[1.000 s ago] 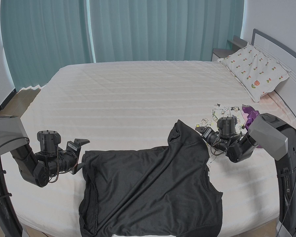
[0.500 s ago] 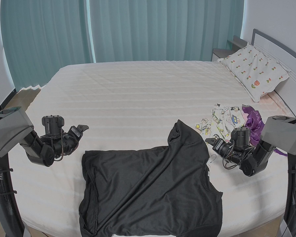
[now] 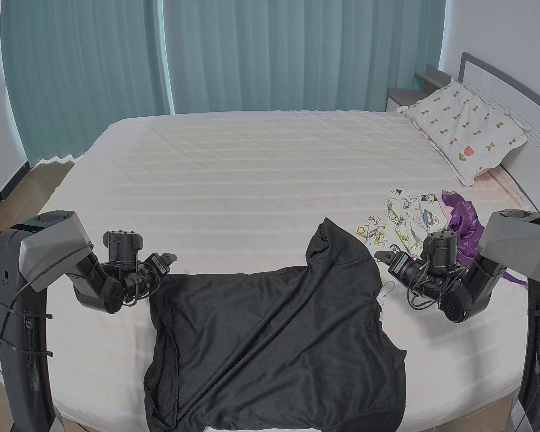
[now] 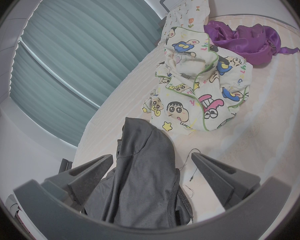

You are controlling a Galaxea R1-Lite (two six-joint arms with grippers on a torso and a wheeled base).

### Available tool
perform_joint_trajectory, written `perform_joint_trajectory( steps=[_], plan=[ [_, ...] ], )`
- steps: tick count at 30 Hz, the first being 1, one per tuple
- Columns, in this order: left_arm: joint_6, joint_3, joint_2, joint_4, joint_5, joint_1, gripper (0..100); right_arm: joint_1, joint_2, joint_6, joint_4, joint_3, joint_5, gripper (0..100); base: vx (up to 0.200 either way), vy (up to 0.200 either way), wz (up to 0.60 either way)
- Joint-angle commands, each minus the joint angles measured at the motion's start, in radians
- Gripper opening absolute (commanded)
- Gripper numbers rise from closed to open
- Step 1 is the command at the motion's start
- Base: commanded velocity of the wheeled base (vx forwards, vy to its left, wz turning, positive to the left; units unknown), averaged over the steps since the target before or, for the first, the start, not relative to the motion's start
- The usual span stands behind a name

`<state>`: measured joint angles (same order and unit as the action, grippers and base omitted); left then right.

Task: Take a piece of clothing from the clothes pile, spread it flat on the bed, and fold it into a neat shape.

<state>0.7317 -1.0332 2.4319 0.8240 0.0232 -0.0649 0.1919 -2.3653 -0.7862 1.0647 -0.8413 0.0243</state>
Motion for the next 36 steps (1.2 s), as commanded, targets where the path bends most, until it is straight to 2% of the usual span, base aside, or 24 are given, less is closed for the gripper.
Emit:
perform_joint_trajectory(
  steps=[1,7,12,18,19,23,30,36],
  plan=[
    [-0.012,-0.018,0.035,0.003,0.0,-0.003,100,0.008,-0.002,0.004,0.0,-0.001,0.0,100,0.0,0.0,0.0],
    [-0.023,-0.041,0.049,0.0,-0.003,-0.003,100,0.011,-0.003,0.007,-0.006,-0.015,0.0,100,0.0,0.0,0.0],
    [-0.055,-0.093,0.096,0.003,-0.066,0.0,100,0.011,-0.012,0.007,-0.012,-0.038,0.0,100,0.0,0.0,0.0],
    [-0.069,-0.113,0.118,0.0,-0.068,0.0,100,0.014,-0.031,0.013,-0.014,-0.053,0.0,100,0.0,0.0,0.0],
    [-0.078,-0.12,0.127,-0.002,-0.068,0.002,0,0.017,-0.034,0.013,-0.014,-0.056,0.0,100,0.0,0.0,0.0],
    [-0.095,-0.137,0.138,-0.005,-0.077,0.005,0,0.02,-0.038,0.013,-0.012,-0.059,0.0,100,0.0,0.0,0.0],
    [-0.087,-0.219,0.162,0.003,-0.169,0.036,0,0.024,-0.04,0.013,-0.012,-0.061,0.0,100,0.0,0.0,0.0],
    [-0.002,-0.249,0.13,0.023,-0.175,0.059,0,0.024,-0.043,0.013,-0.011,-0.061,0.0,100,0.0,0.0,0.0]
  ],
)
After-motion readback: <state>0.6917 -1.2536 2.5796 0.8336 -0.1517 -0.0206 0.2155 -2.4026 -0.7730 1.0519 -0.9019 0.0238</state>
